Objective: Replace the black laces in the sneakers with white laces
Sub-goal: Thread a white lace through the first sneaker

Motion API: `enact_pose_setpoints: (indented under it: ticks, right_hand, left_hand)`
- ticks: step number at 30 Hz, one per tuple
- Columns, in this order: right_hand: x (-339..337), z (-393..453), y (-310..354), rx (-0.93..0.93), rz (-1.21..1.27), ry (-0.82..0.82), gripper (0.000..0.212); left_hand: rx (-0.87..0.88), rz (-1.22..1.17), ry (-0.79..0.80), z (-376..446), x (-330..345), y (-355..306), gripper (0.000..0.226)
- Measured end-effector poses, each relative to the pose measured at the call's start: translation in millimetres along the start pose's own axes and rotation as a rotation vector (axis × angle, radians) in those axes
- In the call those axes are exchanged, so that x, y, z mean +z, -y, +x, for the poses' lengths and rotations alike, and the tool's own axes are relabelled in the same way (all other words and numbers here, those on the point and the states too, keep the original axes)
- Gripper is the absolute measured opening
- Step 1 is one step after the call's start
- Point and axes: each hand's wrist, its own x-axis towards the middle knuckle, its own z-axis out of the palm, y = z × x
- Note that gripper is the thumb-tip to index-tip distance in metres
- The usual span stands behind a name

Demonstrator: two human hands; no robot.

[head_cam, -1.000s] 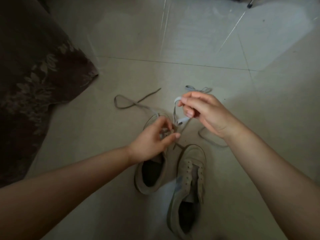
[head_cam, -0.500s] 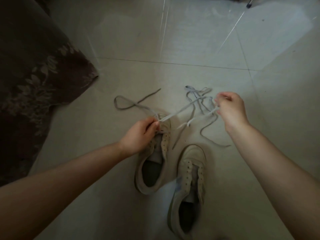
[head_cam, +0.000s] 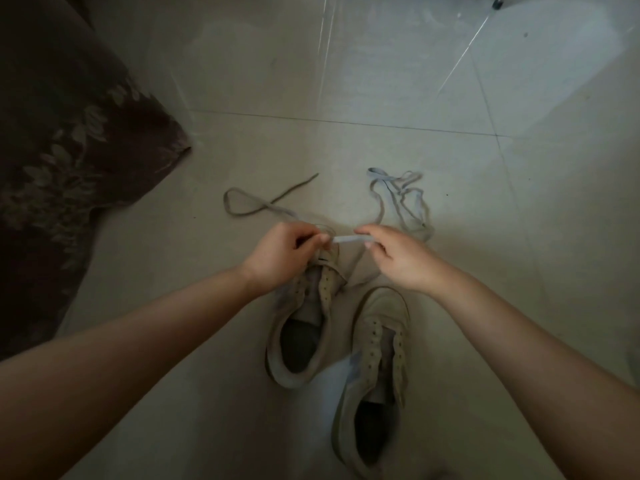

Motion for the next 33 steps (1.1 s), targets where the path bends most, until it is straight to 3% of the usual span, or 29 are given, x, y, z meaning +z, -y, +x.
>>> enact_pose_setpoints:
  ticks: [3, 6, 9, 13, 21, 28, 33]
  right_hand:
    - [14.1, -5.2, 17.6, -0.092, 0.170, -0.017, 0.044]
    - [24.9, -7.5, 27.4, -0.131, 0.198, -0.174, 0.020]
    - [23.7, -4.2, 14.5, -0.001, 0.166, -0.169, 0.014]
    - [36.1, -4.6, 5.5, 0.087, 0.154, 0.057, 0.012]
    - [50.4, 1.7, 10.4, 0.136, 0.250, -0.100, 0.011]
    - [52.9, 6.3, 11.4, 0.155, 0.304, -0.192, 0.010]
    - [51.9, 8.8, 12.9, 0.154, 0.298, -0.219, 0.008]
  left_hand:
    - [-0.032, -0.033, 0.047, -2.4, 7.5, -2.8, 0.018]
    - [-0.195, -0.091, 0.015, 0.8, 14.6, 4.0, 0.034]
    - [-0.278, 0.128, -0.075, -3.7, 15.3, 18.2, 0.037]
    - [-0.206, 0.342, -0.003, -17.7, 20.6, 20.2, 0.013]
    - [-0.293, 0.291, -0.038, -10.6, 30.8, 19.8, 0.011]
    - [-0.185, 0.280, -0.095, -14.4, 30.7, 23.6, 0.006]
    - [-0.161, 0.232, -0.106, -11.5, 32.6, 25.5, 0.018]
